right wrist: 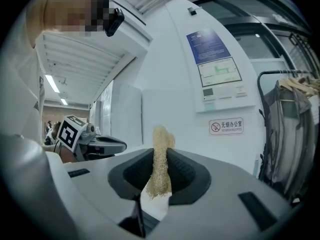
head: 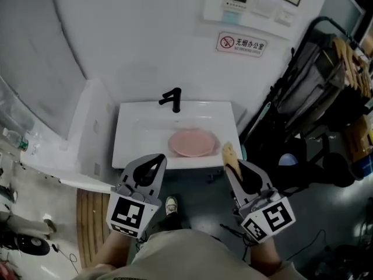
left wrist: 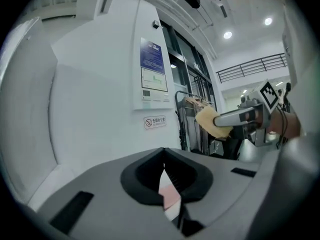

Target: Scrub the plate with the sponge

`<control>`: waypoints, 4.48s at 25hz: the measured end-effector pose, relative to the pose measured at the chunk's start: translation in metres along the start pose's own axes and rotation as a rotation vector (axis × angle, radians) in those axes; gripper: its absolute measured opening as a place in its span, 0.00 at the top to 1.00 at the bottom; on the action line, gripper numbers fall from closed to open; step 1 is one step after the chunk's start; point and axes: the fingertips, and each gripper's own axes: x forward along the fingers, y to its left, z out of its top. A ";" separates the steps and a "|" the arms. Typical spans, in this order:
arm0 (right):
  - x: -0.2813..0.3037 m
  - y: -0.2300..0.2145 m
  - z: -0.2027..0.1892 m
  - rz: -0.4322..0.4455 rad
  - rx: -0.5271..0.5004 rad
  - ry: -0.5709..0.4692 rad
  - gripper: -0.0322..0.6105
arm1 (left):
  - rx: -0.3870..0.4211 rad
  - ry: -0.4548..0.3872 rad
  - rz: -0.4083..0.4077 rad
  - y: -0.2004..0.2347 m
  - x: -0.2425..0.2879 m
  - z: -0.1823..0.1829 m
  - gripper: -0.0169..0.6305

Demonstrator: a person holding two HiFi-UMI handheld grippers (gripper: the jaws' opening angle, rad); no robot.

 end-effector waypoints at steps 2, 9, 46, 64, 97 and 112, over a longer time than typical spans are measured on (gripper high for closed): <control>0.030 -0.004 0.004 0.004 -0.017 0.006 0.82 | -0.019 -0.005 -0.006 0.021 0.015 -0.002 0.96; 0.116 -0.022 0.007 0.015 -0.032 0.029 0.82 | -0.044 -0.008 -0.023 0.084 0.058 -0.011 0.96; 0.248 -0.158 -0.086 0.125 0.015 0.238 0.82 | -0.313 0.257 -0.019 0.143 0.214 -0.099 0.86; 0.323 -0.158 -0.246 0.230 0.131 0.484 0.82 | -0.600 0.654 -0.130 0.112 0.263 -0.306 0.68; 0.337 -0.083 -0.453 0.579 0.085 0.959 0.82 | -0.955 0.969 -0.337 0.060 0.282 -0.468 0.83; 0.361 -0.143 -0.491 0.414 0.004 1.087 0.83 | -0.923 0.904 -0.182 0.092 0.289 -0.466 0.90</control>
